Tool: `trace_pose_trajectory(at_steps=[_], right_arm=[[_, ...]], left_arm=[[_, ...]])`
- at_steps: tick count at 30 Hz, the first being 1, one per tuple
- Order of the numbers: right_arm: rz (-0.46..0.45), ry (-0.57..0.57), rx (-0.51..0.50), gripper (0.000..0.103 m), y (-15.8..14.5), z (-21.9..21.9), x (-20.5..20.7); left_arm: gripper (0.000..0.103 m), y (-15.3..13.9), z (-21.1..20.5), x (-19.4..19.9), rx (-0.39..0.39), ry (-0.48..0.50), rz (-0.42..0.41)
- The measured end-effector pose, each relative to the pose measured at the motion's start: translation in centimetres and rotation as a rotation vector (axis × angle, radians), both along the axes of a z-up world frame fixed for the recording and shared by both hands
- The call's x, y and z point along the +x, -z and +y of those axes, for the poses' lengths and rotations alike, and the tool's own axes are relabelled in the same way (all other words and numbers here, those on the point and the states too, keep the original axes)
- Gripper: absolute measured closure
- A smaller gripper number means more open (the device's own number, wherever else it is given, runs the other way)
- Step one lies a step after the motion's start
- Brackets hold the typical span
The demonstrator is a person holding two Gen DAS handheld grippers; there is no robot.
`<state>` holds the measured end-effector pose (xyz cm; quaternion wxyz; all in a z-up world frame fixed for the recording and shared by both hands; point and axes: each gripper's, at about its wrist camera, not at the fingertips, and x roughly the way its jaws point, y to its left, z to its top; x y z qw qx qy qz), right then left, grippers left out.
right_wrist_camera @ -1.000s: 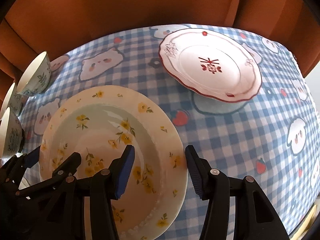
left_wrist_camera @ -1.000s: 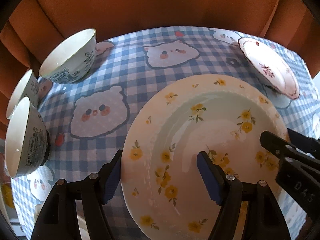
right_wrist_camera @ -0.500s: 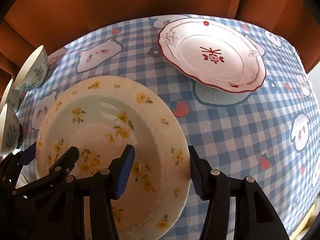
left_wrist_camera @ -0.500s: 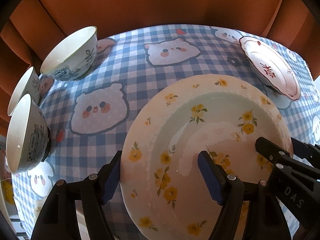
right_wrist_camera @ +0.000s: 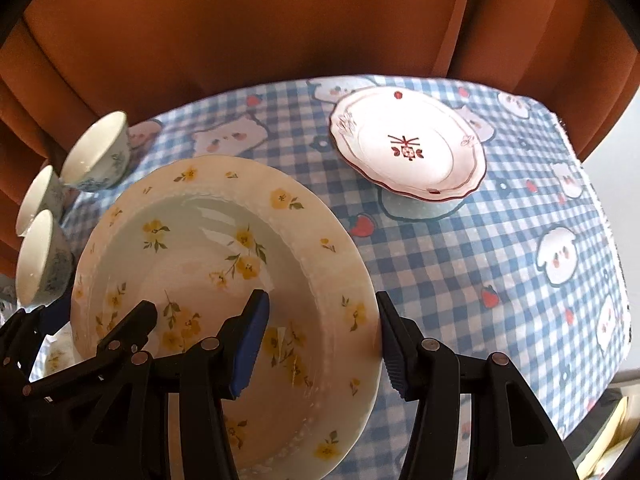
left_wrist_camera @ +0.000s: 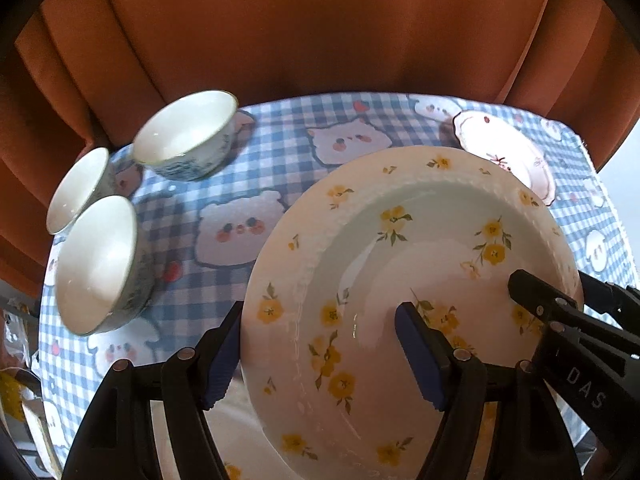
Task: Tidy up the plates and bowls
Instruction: 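Carry the plate over the single yellow-floral plate near the bowls, then lower the plate onto the other yellow-floral plate and open left tool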
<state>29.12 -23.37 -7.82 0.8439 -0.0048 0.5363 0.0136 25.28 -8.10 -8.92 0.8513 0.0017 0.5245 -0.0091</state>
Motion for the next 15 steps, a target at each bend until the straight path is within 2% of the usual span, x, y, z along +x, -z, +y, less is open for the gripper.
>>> trace_pose_trajectory(at_steps=[7,15], right_arm=[[-0.044,0.013,0.003,0.046,-2.6,2.2,-3.4],[-0.060,-0.002,-0.001,0.046,-3.4,5.7,-7.1]], left_arm=[[0.028,-2.4,2.7,-3.0,-0.008,0.002,-0.052],[0.028,-3.3,6.7,-6.5,-0.022,-0.021,-0.048]])
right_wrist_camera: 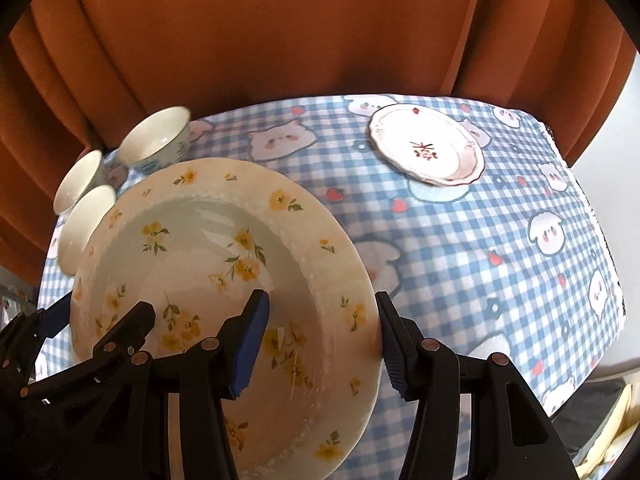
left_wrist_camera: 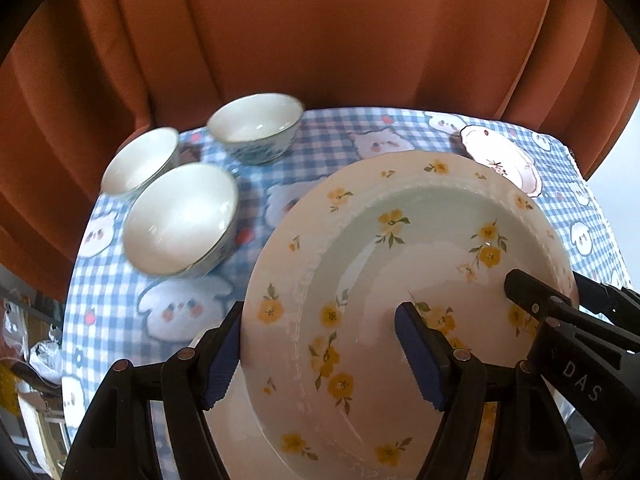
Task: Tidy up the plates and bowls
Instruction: 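Lower the plate onto the other yellow-floral plate and open left tool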
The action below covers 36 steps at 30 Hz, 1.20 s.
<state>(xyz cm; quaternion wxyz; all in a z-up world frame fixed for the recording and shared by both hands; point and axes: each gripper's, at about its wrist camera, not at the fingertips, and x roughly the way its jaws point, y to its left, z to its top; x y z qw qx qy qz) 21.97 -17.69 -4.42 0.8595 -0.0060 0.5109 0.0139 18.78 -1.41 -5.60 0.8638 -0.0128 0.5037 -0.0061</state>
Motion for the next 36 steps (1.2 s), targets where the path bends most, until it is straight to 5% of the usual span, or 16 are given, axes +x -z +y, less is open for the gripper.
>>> trace_pose_trajectory(at_steps=[15,36], right_arm=[[0.038,-0.038,-0.018,0.046,1.8,5.9,-4.3],[0.169,-0.073,-0.068,0.047,6.1,6.4,-4.2]], left_arm=[[0.028,2.4,4.8,-3.8,-0.024,-0.016,0.075],[0.027,6.9,4.8,-4.1,-0.076,-0.047,0.201]])
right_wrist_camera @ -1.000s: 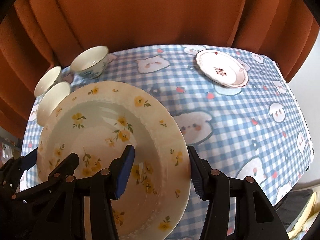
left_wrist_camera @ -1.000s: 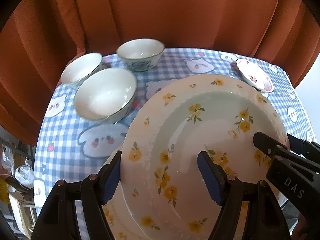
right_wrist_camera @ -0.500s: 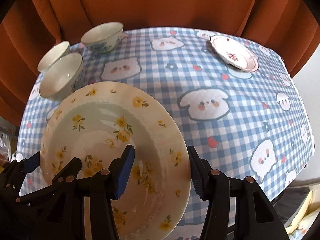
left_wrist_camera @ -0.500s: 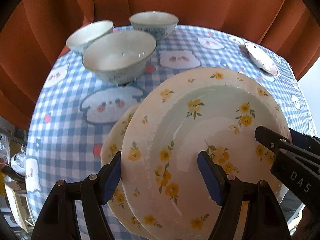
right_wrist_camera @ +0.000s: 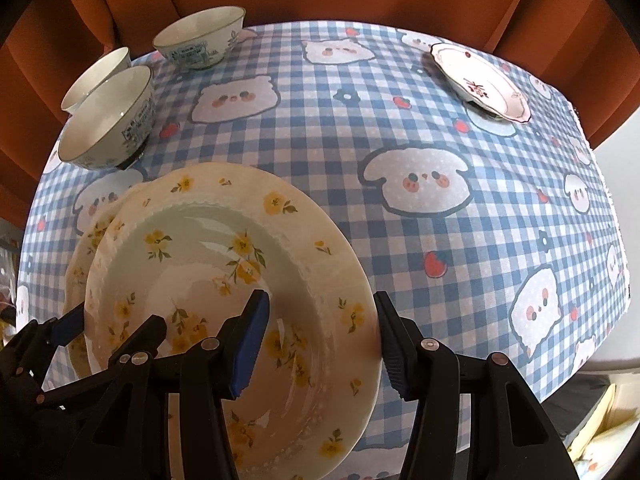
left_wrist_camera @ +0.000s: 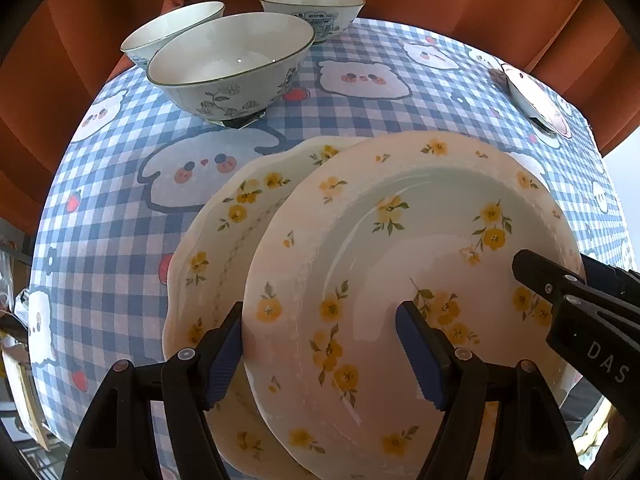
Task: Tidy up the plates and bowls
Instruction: 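Lower the plate onto the other yellow-floral plate and open left tool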
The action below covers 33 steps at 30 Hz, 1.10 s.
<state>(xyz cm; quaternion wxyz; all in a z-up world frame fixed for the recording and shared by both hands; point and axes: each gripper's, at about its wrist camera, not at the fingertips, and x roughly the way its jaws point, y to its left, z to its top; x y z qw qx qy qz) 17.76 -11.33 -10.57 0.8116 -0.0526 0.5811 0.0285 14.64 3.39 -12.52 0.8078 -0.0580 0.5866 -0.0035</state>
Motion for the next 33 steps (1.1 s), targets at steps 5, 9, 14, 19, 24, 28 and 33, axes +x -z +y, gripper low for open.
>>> trace_pose_trajectory(at_steps=[5,9,14,19,24,28,33], right_arm=[[-0.005,-0.015,0.006,0.049,0.0,0.0,0.3],[0.006,-0.037,0.000,0.054,0.4,0.1,0.3],[0.019,-0.061,0.013,0.055,0.7,0.1,0.4],[0.025,-0.070,0.032,0.057,0.7,-0.2,0.4],[0.007,-0.065,0.036,0.068,-0.2,-0.7,-0.4],[-0.006,-0.060,0.068,0.072,-0.7,-1.3,-1.0],[-0.014,-0.059,0.071,0.072,-0.4,-1.3,-1.2]], left_arm=[[0.026,0.3,0.2,0.2,0.015,-0.021,0.017],[0.026,0.4,-0.1,0.3,0.055,-0.033,0.016],[0.026,0.4,-0.2,0.3,0.078,-0.051,0.014],[0.025,0.3,-0.6,0.2,0.128,-0.050,0.003],[0.024,0.2,-0.7,0.2,0.147,-0.053,-0.005],[0.024,0.2,-0.9,0.2,0.163,-0.052,-0.010],[0.025,0.0,-0.6,0.0,0.181,-0.043,0.020]])
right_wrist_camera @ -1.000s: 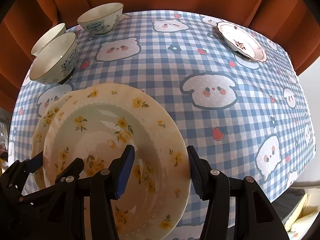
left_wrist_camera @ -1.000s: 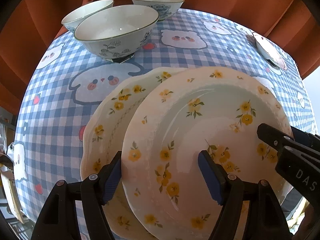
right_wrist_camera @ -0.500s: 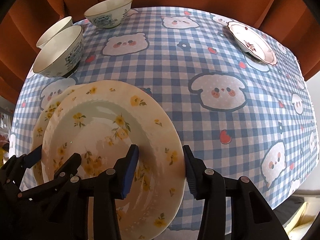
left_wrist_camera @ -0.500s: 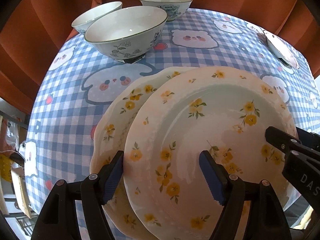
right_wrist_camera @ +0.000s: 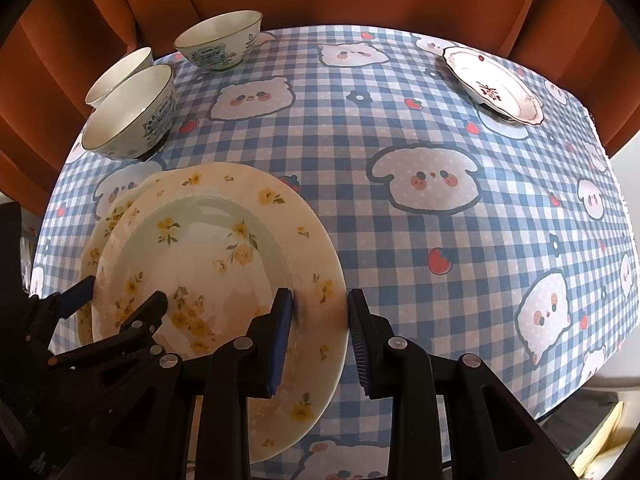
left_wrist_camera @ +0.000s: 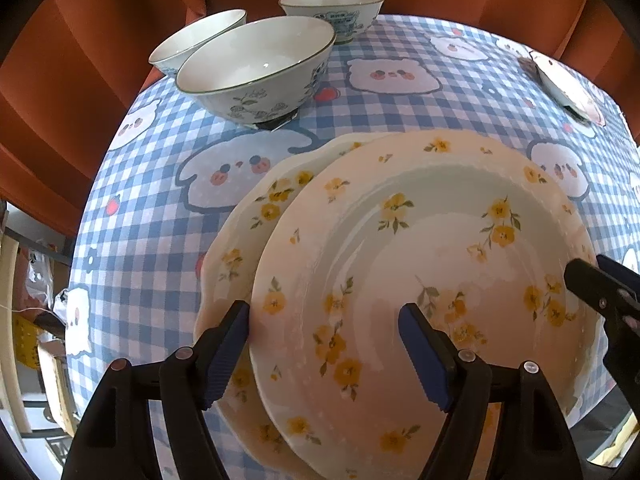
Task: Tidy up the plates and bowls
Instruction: 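Lower the plate onto the other yellow-floral plate and open left tool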
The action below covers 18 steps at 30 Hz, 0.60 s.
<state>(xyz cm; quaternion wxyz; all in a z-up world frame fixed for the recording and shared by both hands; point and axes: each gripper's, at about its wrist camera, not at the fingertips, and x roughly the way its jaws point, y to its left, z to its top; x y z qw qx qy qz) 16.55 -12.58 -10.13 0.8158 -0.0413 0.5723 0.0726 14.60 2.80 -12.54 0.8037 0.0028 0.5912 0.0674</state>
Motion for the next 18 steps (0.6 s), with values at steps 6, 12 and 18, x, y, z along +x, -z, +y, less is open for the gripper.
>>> trace_pose_trajectory(at_steps=[6,12,18], right_arm=[[-0.011,0.005,-0.005,0.071,0.6,0.8,0.1],[-0.005,-0.005,-0.017,0.071,1.3,2.0,0.3],[0.008,0.007,-0.036,0.070,1.7,3.1,-0.2]], left_arm=[[0.025,-1.7,0.5,-0.6,-0.006,0.025,-0.027],[0.025,-2.0,1.6,-0.8,-0.019,0.010,-0.036],[0.025,-1.9,2.5,-1.2,-0.037,0.007,-0.034]])
